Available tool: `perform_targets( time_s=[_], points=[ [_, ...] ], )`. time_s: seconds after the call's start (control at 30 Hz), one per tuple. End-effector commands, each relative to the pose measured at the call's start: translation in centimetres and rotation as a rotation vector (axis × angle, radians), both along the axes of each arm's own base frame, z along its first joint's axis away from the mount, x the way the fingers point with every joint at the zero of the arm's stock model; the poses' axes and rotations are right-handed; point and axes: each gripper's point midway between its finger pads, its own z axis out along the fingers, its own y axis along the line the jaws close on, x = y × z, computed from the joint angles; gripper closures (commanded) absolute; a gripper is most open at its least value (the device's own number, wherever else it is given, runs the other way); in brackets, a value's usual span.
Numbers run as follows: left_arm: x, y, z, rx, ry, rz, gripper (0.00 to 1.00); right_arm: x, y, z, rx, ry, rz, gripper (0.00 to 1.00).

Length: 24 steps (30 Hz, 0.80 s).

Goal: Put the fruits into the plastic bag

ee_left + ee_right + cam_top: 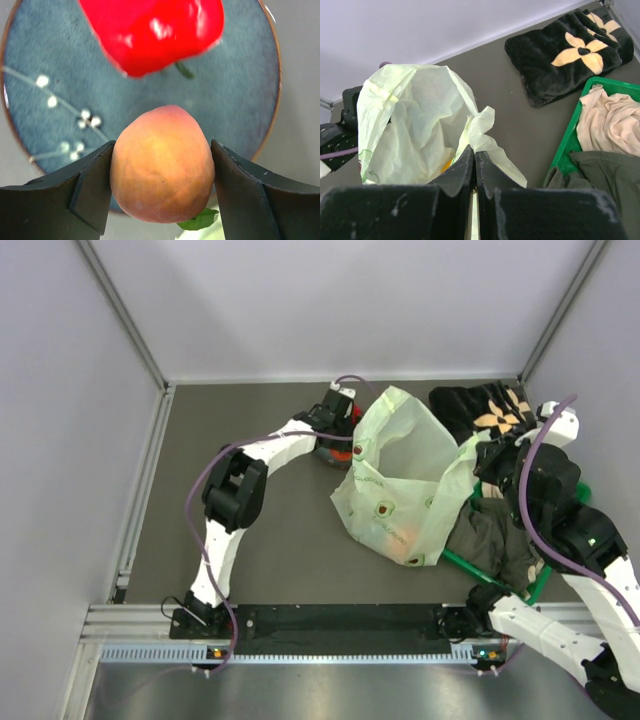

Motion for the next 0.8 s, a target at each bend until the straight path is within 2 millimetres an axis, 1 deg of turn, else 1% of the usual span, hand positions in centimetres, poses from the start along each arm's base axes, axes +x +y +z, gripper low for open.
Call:
perform_targets(
  time_s=[0.0, 0.03, 0.07, 0.1, 0.13, 0.2, 0.23, 0.27, 0.3, 0.33, 0.37, 0.4, 0.43, 0.47, 0.5, 0.53, 0.57, 0.6, 0.63, 0.67, 0.7, 0.73, 0.77],
  points=[
    [0.3, -0.6, 8.1, -0.139, -0.147, -0.004, 0.44, 0.3, 0.0, 1.5, 0.050, -0.059, -0.006, 1.00],
    [-0.1, -0.3, 8.7, -0.147, -0.153, -0.004, 0.43, 0.2, 0.1, 1.5, 0.051, -0.057, -0.004, 1.00],
    [0.0, -0.1, 9.3, -0.162, -0.167, 0.001, 0.43, 0.1, 0.1, 1.5, 0.052, -0.058, -0.001, 1.00],
    [-0.3, 0.0, 9.3, -0.171, -0.158, 0.001, 0.43, 0.1, 0.0, 1.3, 0.054, -0.058, -0.003, 1.00],
    [-0.4, 0.2, 10.2, -0.183, -0.170, 0.003, 0.44, 0.1, 0.0, 1.3, 0.052, -0.058, -0.002, 1.00],
    [-0.5, 0.6, 10.9, -0.200, -0.176, 0.012, 0.44, -0.1, -0.1, 1.2, 0.052, -0.059, 0.000, 1.00],
    [-0.6, 0.9, 12.1, -0.218, -0.194, 0.015, 0.44, -0.1, -0.1, 1.2, 0.053, -0.058, 0.001, 1.00],
    [-0.6, 1.1, 12.7, -0.238, -0.197, 0.027, 0.44, -0.1, 0.0, 1.1, 0.052, -0.057, 0.004, 1.00],
    [-0.7, 1.4, 12.9, -0.249, -0.201, 0.038, 0.44, -0.1, 0.0, 1.1, 0.054, -0.057, 0.005, 1.00],
    [-1.3, 1.2, 14.3, -0.288, -0.209, 0.023, 0.44, -0.2, 0.1, 1.2, 0.057, -0.059, 0.011, 1.00],
    [-1.5, 1.4, 14.9, -0.319, -0.210, 0.033, 0.44, -0.1, 0.2, 1.2, 0.059, -0.061, 0.014, 1.00],
    [-1.9, 1.4, 15.1, -0.337, -0.216, 0.031, 0.44, -0.1, 0.3, 1.1, 0.058, -0.058, 0.019, 1.00],
    [-2.4, 1.5, 16.7, -0.366, -0.238, 0.026, 0.44, -0.1, 0.5, 1.1, 0.061, -0.058, 0.026, 1.00],
    [-2.8, 1.6, 17.3, -0.388, -0.239, 0.031, 0.44, -0.1, 0.6, 1.1, 0.060, -0.057, 0.032, 1.00],
    [-3.2, 1.8, 17.3, -0.394, -0.235, 0.036, 0.44, -0.1, 0.7, 1.0, 0.062, -0.055, 0.035, 1.00],
    [-3.7, 2.1, 18.7, -0.410, -0.256, 0.039, 0.44, 0.0, 0.8, 1.0, 0.064, -0.054, 0.044, 1.00],
    [-4.0, 2.4, 19.1, -0.418, -0.259, 0.049, 0.44, 0.0, 1.0, 0.8, 0.061, -0.049, 0.050, 1.00],
    [-4.5, 2.8, 18.8, -0.414, -0.253, 0.056, 0.44, 0.0, 1.0, 0.8, 0.057, -0.054, 0.055, 1.00],
    [-5.0, 3.3, 20.2, -0.426, -0.279, 0.065, 0.44, 0.1, 1.3, 0.7, 0.058, -0.051, 0.065, 1.00],
    [-5.4, 3.6, 20.5, -0.430, -0.284, 0.072, 0.44, 0.1, 1.4, 0.4, 0.056, -0.045, 0.071, 1.00],
    [-5.9, 4.1, 20.1, -0.422, -0.279, 0.076, 0.44, 0.2, 1.5, 0.3, 0.055, -0.046, 0.073, 1.00],
    [-6.5, 4.5, 21.5, -0.434, -0.308, 0.073, 0.43, 0.3, 1.7, 0.2, 0.058, -0.048, 0.081, 1.00],
    [-6.9, 4.7, 21.6, -0.432, -0.309, 0.064, 0.43, 0.3, 1.7, 0.0, 0.056, -0.045, 0.082, 1.00]
  ],
)
